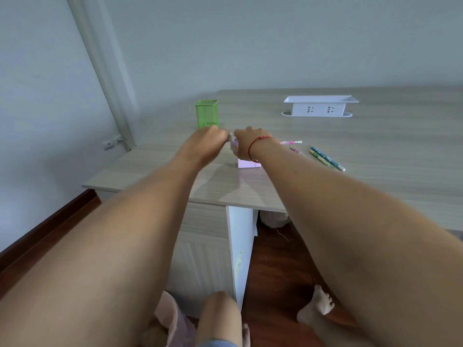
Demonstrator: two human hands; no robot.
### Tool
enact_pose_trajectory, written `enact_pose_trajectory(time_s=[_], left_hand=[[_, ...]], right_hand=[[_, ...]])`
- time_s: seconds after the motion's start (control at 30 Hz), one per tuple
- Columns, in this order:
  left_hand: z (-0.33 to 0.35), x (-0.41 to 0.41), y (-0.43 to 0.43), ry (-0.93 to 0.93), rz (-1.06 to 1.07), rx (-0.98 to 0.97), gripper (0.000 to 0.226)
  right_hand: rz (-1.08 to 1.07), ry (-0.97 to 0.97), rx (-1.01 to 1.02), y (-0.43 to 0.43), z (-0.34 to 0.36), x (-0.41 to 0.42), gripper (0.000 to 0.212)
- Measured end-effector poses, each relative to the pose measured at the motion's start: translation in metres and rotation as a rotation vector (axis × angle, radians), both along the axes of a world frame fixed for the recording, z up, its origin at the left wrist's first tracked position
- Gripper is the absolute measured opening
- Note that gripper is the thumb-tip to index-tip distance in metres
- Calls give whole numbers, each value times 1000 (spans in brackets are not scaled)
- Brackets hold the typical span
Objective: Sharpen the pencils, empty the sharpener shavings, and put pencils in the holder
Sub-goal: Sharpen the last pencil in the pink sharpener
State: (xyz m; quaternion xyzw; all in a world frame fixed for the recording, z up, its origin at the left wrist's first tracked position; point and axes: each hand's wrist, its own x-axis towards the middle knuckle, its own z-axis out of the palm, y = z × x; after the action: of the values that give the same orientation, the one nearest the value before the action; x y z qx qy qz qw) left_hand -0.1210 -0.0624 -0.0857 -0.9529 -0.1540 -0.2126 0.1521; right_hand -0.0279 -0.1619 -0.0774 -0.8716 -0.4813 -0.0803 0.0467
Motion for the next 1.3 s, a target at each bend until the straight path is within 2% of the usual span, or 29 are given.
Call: enact_pose_trajectory(time_s=[0.27, 0.57, 0.7, 0.97, 1.13, 1.3], left_hand=[[-24, -19, -20, 9, -30, -57, 21], [-23, -14, -18, 137, 40, -8, 19], [-39, -7, -24, 270, 115, -9, 24], [-52, 16, 5, 331, 150, -48, 31], [-40, 29, 15, 307, 176, -94, 31], [-18, 36, 33, 278, 106, 21, 22]], right_hand=[[12, -24, 7, 1, -3, 0, 39], [28, -46, -18, 1, -4, 3, 40], [50, -34, -36, 0, -5, 4, 40], [97, -37, -21, 1, -6, 9, 40], [105, -31, -3, 1, -9, 11, 41], [78, -8, 11, 6, -10, 12, 41]])
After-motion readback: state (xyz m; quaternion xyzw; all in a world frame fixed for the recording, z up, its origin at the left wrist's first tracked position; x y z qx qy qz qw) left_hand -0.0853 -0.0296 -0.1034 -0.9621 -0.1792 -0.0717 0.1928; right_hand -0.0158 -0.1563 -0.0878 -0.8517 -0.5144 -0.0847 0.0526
